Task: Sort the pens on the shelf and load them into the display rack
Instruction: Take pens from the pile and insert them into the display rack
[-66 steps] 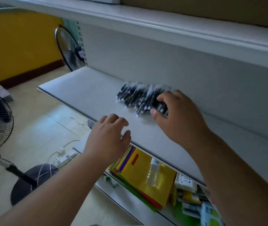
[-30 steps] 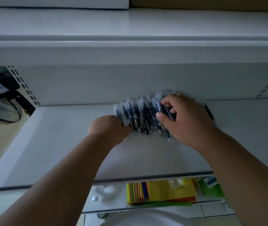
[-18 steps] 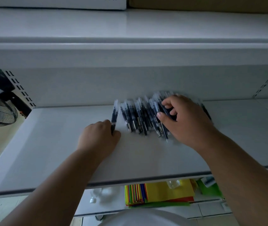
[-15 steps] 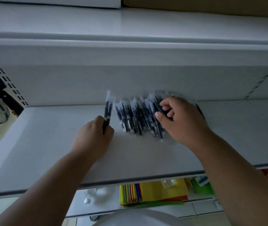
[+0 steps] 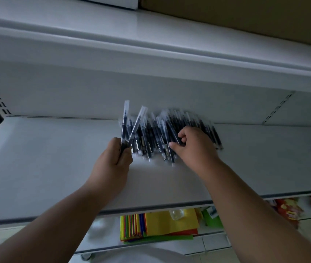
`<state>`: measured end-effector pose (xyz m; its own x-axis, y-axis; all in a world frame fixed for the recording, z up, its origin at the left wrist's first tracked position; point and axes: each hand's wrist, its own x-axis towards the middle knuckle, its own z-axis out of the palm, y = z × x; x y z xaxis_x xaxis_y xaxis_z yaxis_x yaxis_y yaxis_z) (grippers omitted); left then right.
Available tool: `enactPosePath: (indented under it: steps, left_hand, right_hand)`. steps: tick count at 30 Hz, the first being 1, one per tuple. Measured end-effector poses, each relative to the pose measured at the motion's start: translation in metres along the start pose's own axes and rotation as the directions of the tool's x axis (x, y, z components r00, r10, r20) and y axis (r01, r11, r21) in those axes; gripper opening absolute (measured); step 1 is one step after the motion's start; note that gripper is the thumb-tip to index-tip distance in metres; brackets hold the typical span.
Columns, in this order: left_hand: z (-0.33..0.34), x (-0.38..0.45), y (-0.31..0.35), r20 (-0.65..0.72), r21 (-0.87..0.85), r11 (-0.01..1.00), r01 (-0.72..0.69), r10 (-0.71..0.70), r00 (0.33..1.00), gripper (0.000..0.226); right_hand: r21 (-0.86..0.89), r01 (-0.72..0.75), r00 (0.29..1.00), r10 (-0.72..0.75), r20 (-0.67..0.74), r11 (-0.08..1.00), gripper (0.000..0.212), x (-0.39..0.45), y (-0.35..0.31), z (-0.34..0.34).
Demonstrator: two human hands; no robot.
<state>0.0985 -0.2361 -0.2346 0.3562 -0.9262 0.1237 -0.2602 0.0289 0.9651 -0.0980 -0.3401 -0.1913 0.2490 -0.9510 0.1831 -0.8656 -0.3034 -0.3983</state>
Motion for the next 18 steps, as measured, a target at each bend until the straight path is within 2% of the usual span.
enactPosePath:
  steps: [5,10,15,16,18]
  left_hand:
    - [0.0,-0.002,-0.003,0.054,0.067,0.997,-0.049,0.045,0.998,0.015]
    - [-0.003,-0.003,0.001,0.056,0.047,0.999,-0.013,0.01,0.998,0.016]
    - [-0.003,-0.004,0.009,0.011,0.119,0.993,-0.023,0.021,1.0,0.025]
    - [-0.002,-0.004,0.01,-0.002,0.138,0.99,-0.032,0.033,0.999,0.026]
    - [0.0,-0.006,0.012,-0.022,0.173,0.984,-0.038,0.043,0.999,0.022]
  right_hand:
    - [-0.041,-0.055,0.998,0.057,0.037,0.998,0.023,0.005,-0.007,0.0]
    - [-0.002,-0.095,0.995,0.095,0.021,0.995,0.018,0.002,-0.008,0.002]
    - [0.285,-0.159,0.986,0.164,0.005,0.945,0.013,-0.014,-0.006,-0.014]
    - [0.394,-0.197,0.979,0.205,0.024,0.898,0.012,-0.017,-0.006,-0.017]
    - [0.689,-0.248,0.963,0.248,0.1,0.681,0.012,-0.026,-0.007,-0.025]
